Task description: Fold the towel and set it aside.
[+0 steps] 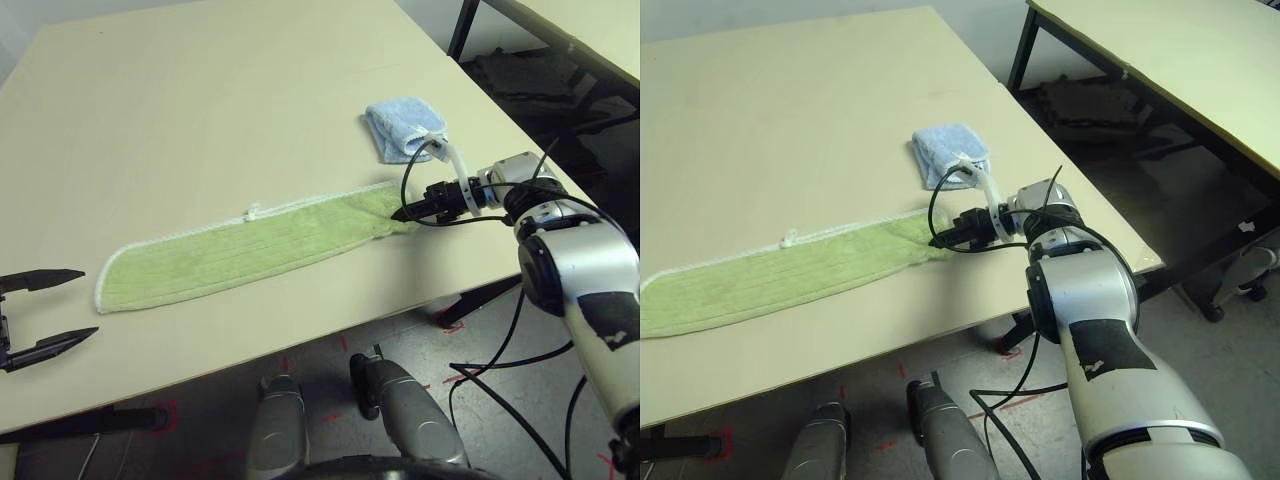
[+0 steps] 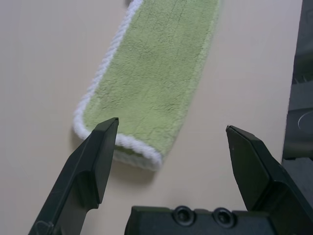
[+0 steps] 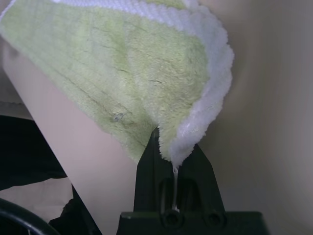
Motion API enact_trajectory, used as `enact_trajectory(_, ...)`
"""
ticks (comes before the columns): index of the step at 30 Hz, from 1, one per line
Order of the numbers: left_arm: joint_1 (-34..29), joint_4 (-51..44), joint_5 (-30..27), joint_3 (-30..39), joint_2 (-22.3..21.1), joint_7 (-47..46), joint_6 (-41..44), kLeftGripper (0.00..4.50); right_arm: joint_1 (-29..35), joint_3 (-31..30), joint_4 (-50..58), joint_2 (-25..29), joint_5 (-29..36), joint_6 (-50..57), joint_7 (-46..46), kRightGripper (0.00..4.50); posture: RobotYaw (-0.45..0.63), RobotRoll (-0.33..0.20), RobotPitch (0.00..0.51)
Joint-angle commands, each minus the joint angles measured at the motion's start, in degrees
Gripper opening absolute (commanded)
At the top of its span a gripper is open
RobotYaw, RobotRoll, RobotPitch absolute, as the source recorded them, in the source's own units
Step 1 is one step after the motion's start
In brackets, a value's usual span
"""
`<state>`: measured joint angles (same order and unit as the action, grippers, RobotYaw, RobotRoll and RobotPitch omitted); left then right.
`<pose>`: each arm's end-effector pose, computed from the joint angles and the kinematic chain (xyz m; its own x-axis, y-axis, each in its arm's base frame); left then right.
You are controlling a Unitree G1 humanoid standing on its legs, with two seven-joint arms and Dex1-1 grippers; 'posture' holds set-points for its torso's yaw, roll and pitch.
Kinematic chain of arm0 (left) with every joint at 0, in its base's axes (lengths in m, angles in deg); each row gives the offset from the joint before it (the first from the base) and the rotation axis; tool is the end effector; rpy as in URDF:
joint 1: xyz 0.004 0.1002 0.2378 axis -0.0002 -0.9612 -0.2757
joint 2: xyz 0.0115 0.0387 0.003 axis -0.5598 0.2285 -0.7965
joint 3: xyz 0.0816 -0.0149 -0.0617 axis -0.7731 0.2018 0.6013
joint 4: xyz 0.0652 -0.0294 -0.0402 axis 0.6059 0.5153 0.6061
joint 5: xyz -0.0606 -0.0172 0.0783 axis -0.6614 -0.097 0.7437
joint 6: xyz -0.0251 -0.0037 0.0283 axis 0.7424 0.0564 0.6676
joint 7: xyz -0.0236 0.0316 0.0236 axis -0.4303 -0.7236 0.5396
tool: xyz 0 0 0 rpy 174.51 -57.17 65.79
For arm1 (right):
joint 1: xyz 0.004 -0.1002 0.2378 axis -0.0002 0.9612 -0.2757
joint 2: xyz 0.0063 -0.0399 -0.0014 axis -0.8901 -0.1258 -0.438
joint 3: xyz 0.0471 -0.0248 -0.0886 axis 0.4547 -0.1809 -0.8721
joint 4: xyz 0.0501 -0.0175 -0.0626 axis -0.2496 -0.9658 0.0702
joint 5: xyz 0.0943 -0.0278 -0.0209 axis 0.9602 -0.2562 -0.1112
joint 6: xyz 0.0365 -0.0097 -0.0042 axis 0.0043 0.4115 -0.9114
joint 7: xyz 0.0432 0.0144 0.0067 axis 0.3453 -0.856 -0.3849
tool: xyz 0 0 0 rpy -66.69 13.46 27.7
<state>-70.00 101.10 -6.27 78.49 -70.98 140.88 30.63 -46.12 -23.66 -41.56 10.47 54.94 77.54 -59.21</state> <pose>0.1113 0.4459 0.1939 0.6320 -0.6265 -0.4562 0.7734 0.5469 0.3205 0.3640 -0.2122 0.1746 0.1573 0.8008 -0.5779 -0.6774 0.5133 0.5269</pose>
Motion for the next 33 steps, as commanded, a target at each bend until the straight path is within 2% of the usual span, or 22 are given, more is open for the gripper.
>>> enact_trajectory(1, -0.45, -0.65, 0.52, -0.23, 0.91, 0.55, 0.48, 4.50, -0.43, 0.01, -0.52, 0.96, -0.49, 0.34, 1.27, 0.03, -0.02, 0.000, 0.188)
enact_trajectory(11, -1.38, -1.39, 0.79, 0.10, 1.36, 0.55, 0.55, 4.50, -0.12, 1.29, -0.42, 4.00, 0.25, -0.32, 4.83, 0.03, -0.03, 0.000, 0.186)
enact_trajectory(24, 3.88, 0.30, -0.52, 0.48, 0.63, 0.55, 3.70, 4.50, -0.27, -0.41, -0.56, 6.26, -1.68, -2.81, 5.52, 0.03, -0.03, 0.000, 0.182)
enact_trajectory(33, 3.25, -0.10, 0.01, 1.02, 0.84, 0.55, 3.76, 4.50, -0.84, -0.84, -0.77, 7.73, -3.07, -3.80, 5.57, 0.03, -0.03, 0.000, 0.175)
